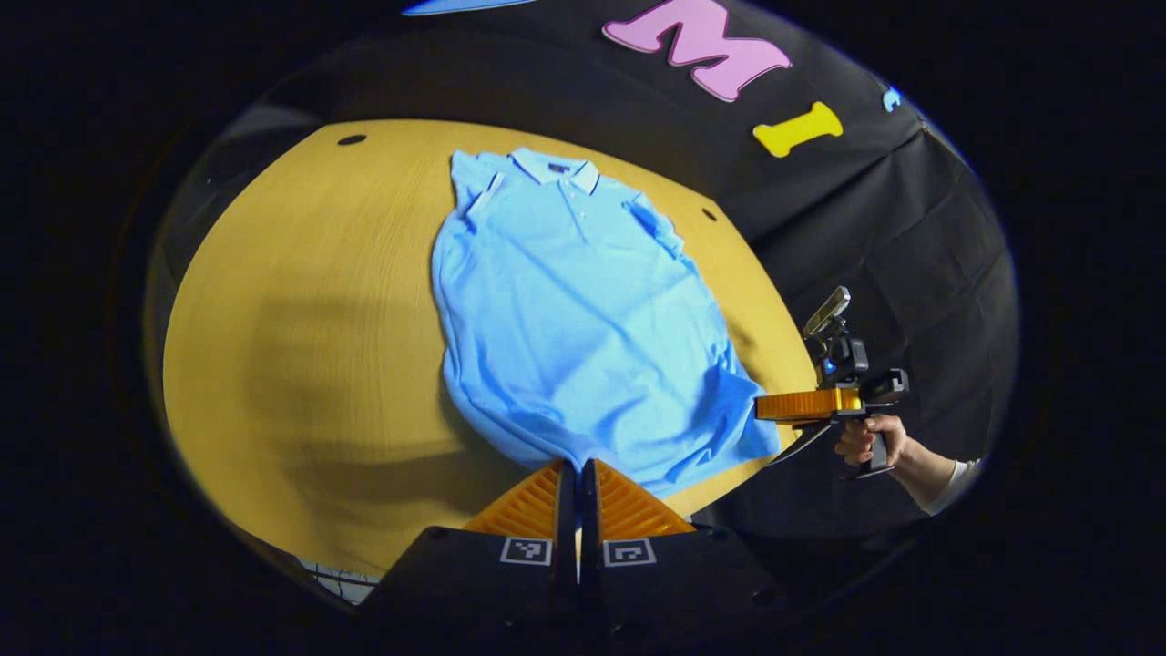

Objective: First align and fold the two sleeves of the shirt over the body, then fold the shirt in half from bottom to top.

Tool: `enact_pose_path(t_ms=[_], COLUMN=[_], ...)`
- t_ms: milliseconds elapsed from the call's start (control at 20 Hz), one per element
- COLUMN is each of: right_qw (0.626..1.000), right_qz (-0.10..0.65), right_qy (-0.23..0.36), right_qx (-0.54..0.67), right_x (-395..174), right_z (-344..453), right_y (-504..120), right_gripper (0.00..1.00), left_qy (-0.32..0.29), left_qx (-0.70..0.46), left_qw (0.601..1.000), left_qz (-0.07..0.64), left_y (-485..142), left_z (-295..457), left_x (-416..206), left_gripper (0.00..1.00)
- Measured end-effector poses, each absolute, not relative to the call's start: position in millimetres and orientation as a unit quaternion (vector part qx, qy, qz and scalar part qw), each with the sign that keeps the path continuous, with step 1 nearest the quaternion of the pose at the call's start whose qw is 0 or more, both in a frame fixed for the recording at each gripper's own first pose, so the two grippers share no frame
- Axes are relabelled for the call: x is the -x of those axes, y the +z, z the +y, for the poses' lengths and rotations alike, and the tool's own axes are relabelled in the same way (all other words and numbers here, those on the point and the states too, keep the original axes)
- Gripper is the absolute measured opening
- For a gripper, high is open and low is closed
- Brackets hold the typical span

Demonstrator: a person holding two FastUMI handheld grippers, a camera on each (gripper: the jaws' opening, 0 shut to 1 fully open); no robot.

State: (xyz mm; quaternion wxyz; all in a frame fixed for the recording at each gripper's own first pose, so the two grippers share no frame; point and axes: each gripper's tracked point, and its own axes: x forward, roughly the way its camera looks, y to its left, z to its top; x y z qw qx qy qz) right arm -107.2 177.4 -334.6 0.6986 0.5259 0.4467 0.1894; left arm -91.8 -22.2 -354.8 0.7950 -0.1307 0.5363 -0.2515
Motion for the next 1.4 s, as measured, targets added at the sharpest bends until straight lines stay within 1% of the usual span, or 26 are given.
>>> enact_pose_path(t_ms=[50, 100, 150, 200, 250, 300, 350, 450, 500, 650, 700, 750, 800, 850, 1100, 1150, 1200, 1300, 1350, 1400], right_qw=[0.705, 0.712, 0.72, 0.729, 0.736, 0.743, 0.754, 0.779, 0.791, 0.818, 0.826, 0.832, 0.836, 0.84, 0.851, 0.855, 0.858, 0.86, 0.859, 0.86], right_qz=[0.43, 0.413, 0.397, 0.382, 0.367, 0.353, 0.343, 0.326, 0.318, 0.3, 0.301, 0.303, 0.304, 0.303, 0.31, 0.32, 0.33, 0.354, 0.369, 0.379], right_qy=[0.201, 0.211, 0.218, 0.224, 0.229, 0.233, 0.232, 0.23, 0.229, 0.213, 0.201, 0.193, 0.185, 0.181, 0.141, 0.131, 0.122, 0.108, 0.101, 0.097], right_qx=[-0.527, -0.527, -0.525, -0.523, -0.522, -0.519, -0.51, -0.483, -0.471, -0.442, -0.433, -0.422, -0.417, -0.412, -0.399, -0.387, -0.375, -0.352, -0.34, -0.328], right_x=[94.9, 80.2, 63.7, 46.9, 28.6, 13.1, -6.8, -52.3, -75.9, -151.1, -173.9, -197.9, -216.8, -236.5, -326.9, -337.3, -344.7, -346.9, -344.9, -341.8], right_z=[175.6, 173.2, 169.4, 164.8, 158.5, 152.7, 143.8, 125.6, 114.1, 90.3, 82.4, 77.2, 73.9, 71.9, 66.2, 66.5, 68.7, 75.3, 77.5, 76.7], right_y=[-322.6, -310.2, -299.6, -289.8, -279.6, -271.9, -265.6, -255.9, -246.5, -240.4, -247.2, -255.3, -262.9, -271.2, -319.5, -335.9, -353.2, -382.8, -397.4, -410.5], right_gripper=[0.05, 0.05, 0.08, 0.01, 0.08, 0.08, 0.01, 0.04, 0.09, 0.09, 0.04, 0.09, 0.09, 0.05, 0.05, 0.09, 0.05, 0.05, 0.05, 0.09], left_qy=[-0.252, -0.25, -0.25, -0.25, -0.249, -0.247, -0.242, -0.228, -0.222, -0.183, -0.162, -0.146, -0.134, -0.127, -0.064, -0.055, -0.048, -0.038, -0.03, -0.025], left_qx=[0.132, 0.134, 0.137, 0.14, 0.143, 0.145, 0.145, 0.134, 0.132, 0.14, 0.139, 0.134, 0.13, 0.131, 0.148, 0.144, 0.132, 0.093, 0.07, 0.051], left_qw=[0.802, 0.81, 0.817, 0.824, 0.831, 0.837, 0.844, 0.862, 0.87, 0.888, 0.893, 0.897, 0.9, 0.902, 0.913, 0.911, 0.909, 0.907, 0.903, 0.9], left_qz=[0.525, 0.514, 0.501, 0.488, 0.477, 0.466, 0.456, 0.433, 0.421, 0.399, 0.396, 0.395, 0.394, 0.392, 0.375, 0.384, 0.391, 0.408, 0.422, 0.431], left_y=[-346.6, -337.5, -327.7, -318.3, -309.6, -302.4, -294.4, -282.2, -277.6, -275.6, -281.3, -287.4, -294.1, -298.6, -335.8, -349.2, -360.0, -375.0, -386.5, -395.8], left_z=[-24.7, -26.0, -28.1, -29.8, -30.9, -30.8, -30.2, -27.2, -26.5, -24.3, -18.6, -15.3, -12.9, -12.6, 3.6, 8.9, 11.3, 21.3, 13.5, 0.9], left_x=[79.0, 63.1, 46.8, 31.2, 13.1, -5.1, -22.7, -67.5, -90.6, -160.4, -180.3, -198.8, -214.4, -229.3, -321.5, -335.5, -340.7, -352.4, -353.1, -351.7], left_gripper=[0.06, 0.06, 0.06, 0.07, 0.06, 0.06, 0.06, 0.06, 0.06, 0.06, 0.06, 0.06, 0.06, 0.06, 0.06, 0.06, 0.06, 0.06, 0.07, 0.08])
